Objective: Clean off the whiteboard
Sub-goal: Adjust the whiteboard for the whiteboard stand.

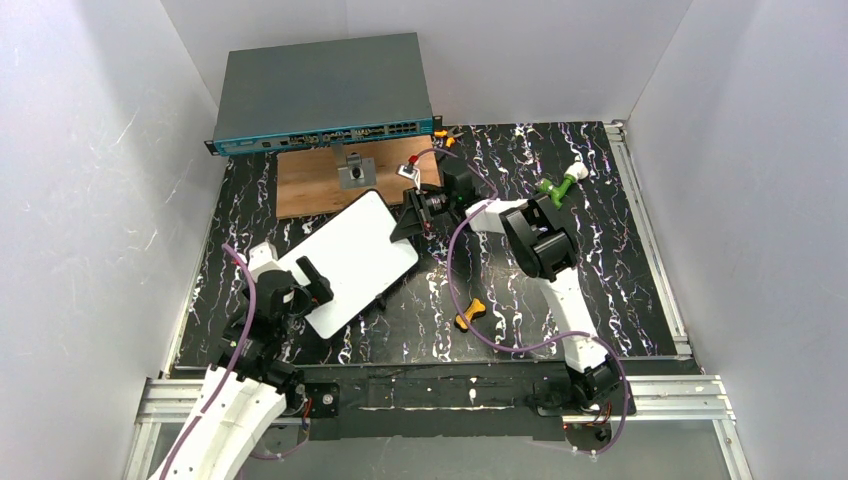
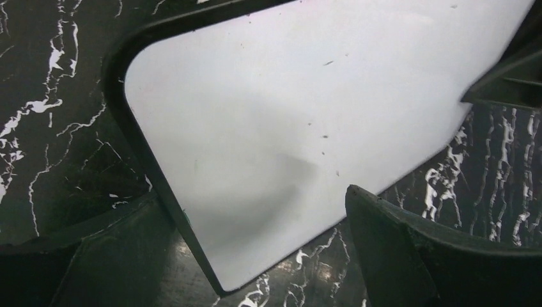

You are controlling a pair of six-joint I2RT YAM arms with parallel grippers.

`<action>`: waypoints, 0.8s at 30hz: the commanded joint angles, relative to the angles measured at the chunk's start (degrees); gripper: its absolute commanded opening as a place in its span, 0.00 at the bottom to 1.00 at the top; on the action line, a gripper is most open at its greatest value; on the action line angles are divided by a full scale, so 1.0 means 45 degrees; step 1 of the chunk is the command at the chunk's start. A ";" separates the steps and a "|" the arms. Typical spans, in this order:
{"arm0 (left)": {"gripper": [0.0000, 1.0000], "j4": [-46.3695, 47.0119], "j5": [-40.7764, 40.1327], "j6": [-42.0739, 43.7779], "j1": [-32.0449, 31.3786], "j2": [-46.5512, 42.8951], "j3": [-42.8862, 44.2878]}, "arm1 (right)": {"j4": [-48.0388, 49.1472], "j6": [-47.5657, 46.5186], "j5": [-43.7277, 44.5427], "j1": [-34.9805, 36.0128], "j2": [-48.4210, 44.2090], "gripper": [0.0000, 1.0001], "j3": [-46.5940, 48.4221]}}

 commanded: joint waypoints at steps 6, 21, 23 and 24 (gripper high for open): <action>0.99 0.0916 0.2784 0.0589 0.1540 -0.0168 -0.0677 | 1.0834 0.8422 -0.1465 -0.0083 0.1255 0.01 0.0165; 1.00 0.0865 0.3964 0.2144 0.2555 0.0893 0.0997 | 1.2247 0.8296 0.0312 -0.0464 -0.0866 0.01 -0.2684; 0.99 0.0207 0.3426 0.2287 0.2556 0.0783 0.1451 | 1.2246 0.8374 0.0521 -0.0457 -0.1176 0.01 -0.2771; 0.99 -0.0057 0.3239 0.2285 0.2556 0.0734 0.1591 | 1.2258 0.8420 0.0617 -0.0466 -0.1336 0.01 -0.2811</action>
